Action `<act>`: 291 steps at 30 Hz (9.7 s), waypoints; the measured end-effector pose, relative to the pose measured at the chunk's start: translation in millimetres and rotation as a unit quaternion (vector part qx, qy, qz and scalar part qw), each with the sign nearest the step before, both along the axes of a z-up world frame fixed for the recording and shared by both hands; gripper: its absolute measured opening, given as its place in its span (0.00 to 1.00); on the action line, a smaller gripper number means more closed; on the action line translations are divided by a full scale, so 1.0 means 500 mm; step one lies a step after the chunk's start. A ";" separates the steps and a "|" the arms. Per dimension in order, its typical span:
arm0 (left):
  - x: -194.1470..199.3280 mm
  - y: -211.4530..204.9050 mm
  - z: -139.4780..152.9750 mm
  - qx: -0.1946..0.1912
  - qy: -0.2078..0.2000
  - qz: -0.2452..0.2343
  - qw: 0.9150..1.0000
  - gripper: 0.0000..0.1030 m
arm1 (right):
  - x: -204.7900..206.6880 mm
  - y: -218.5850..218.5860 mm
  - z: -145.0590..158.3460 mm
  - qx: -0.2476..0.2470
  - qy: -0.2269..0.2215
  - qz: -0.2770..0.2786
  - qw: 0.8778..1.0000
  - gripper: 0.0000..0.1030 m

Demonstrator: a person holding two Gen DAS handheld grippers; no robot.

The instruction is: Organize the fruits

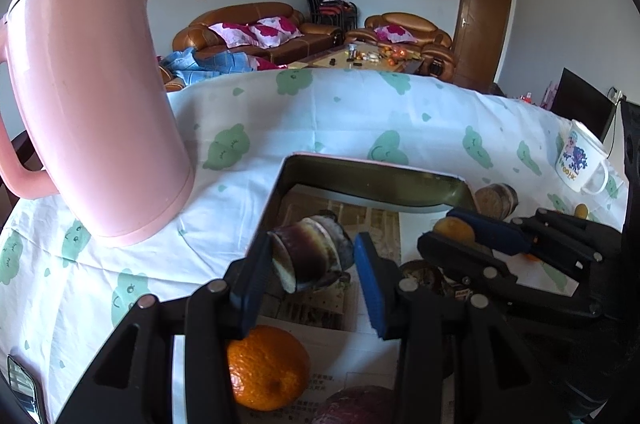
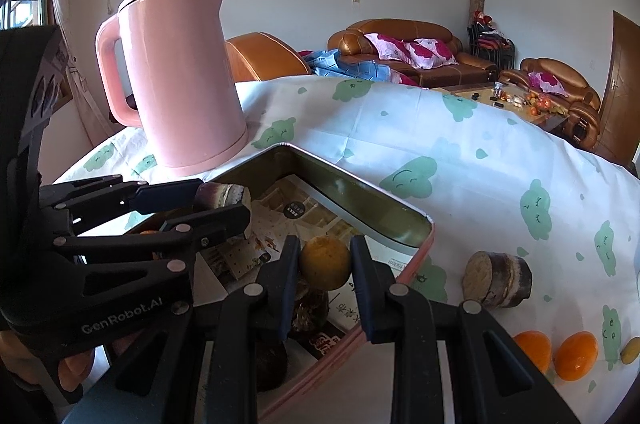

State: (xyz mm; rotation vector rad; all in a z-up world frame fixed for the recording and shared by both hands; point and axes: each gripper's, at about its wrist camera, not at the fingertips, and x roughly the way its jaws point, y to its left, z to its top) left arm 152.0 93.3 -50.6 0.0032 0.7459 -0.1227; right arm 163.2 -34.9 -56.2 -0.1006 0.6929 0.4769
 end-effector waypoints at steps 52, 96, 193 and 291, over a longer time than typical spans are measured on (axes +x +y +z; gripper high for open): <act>-0.067 -0.239 0.066 0.016 -0.037 -0.055 0.998 0.81 | -0.048 -0.389 0.004 0.005 0.001 -0.162 0.987 0.58; 0.006 -0.528 -0.036 0.013 0.028 -0.207 0.978 0.43 | -0.027 -0.556 -0.038 0.016 0.076 -0.262 0.962 0.30; -0.146 -0.385 0.048 -0.008 -0.102 -0.116 0.988 0.43 | -0.197 -0.416 0.063 0.027 -0.101 -0.177 0.979 0.30; -0.079 0.025 0.023 -0.026 -0.047 0.060 0.997 0.43 | -0.056 0.004 0.032 -0.003 -0.038 0.020 0.999 0.30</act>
